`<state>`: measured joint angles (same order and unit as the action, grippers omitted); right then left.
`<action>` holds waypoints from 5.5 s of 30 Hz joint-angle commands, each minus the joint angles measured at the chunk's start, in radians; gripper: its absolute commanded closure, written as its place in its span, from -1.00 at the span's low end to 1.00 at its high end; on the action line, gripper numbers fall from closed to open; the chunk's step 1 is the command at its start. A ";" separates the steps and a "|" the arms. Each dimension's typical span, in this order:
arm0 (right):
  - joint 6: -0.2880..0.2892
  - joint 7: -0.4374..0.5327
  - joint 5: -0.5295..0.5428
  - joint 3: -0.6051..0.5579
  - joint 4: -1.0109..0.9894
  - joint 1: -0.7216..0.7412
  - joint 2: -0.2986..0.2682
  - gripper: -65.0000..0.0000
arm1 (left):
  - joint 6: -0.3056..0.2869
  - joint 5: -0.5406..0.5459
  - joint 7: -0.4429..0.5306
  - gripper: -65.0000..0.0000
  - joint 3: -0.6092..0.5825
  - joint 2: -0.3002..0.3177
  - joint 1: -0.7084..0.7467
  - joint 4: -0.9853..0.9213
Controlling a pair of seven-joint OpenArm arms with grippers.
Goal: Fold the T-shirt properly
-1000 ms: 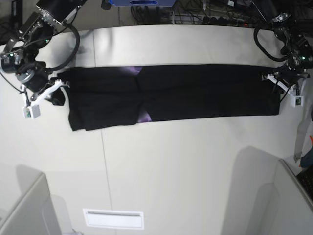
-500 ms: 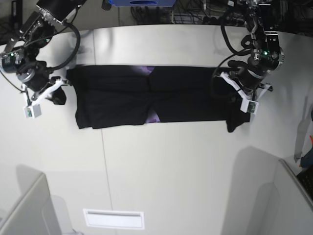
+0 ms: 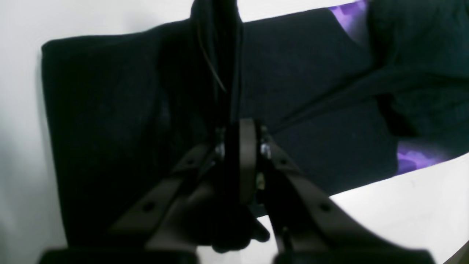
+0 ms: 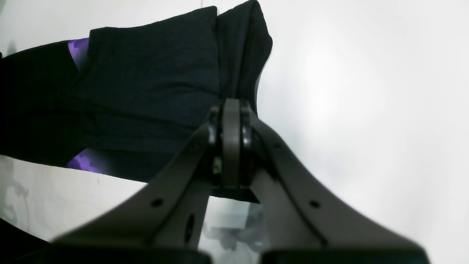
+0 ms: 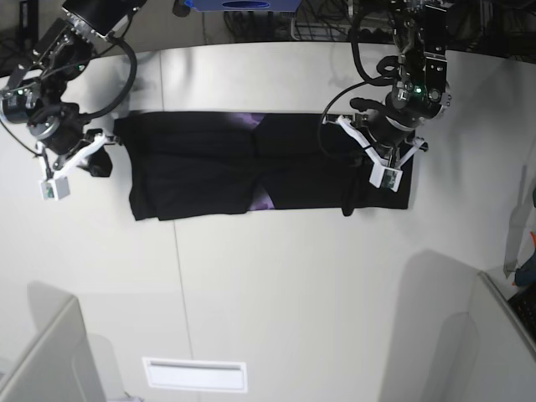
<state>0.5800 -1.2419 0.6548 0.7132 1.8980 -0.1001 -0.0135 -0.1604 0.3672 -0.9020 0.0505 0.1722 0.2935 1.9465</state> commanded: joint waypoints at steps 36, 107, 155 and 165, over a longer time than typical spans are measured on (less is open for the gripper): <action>-0.005 0.018 0.016 0.001 -0.163 0.064 -0.075 0.11 | -0.103 0.017 0.016 1.00 0.394 -0.006 0.026 0.037; -0.681 0.219 0.104 -0.998 -0.076 0.101 0.079 1.00 | -0.175 0.006 0.149 1.00 0.191 0.000 -0.115 -0.376; -0.713 0.460 0.109 -1.346 -0.335 0.254 0.117 -0.18 | -0.314 0.016 0.053 1.00 0.671 0.082 0.077 -0.226; -0.714 0.454 0.113 -1.587 -0.349 0.372 0.134 -0.18 | -0.314 0.016 0.053 1.00 0.674 0.102 0.079 -0.227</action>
<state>-0.1421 -0.8017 0.7551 -0.8738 1.5257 0.2508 0.0998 -0.4721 0.3744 -0.8646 0.7177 0.2573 0.3710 1.7058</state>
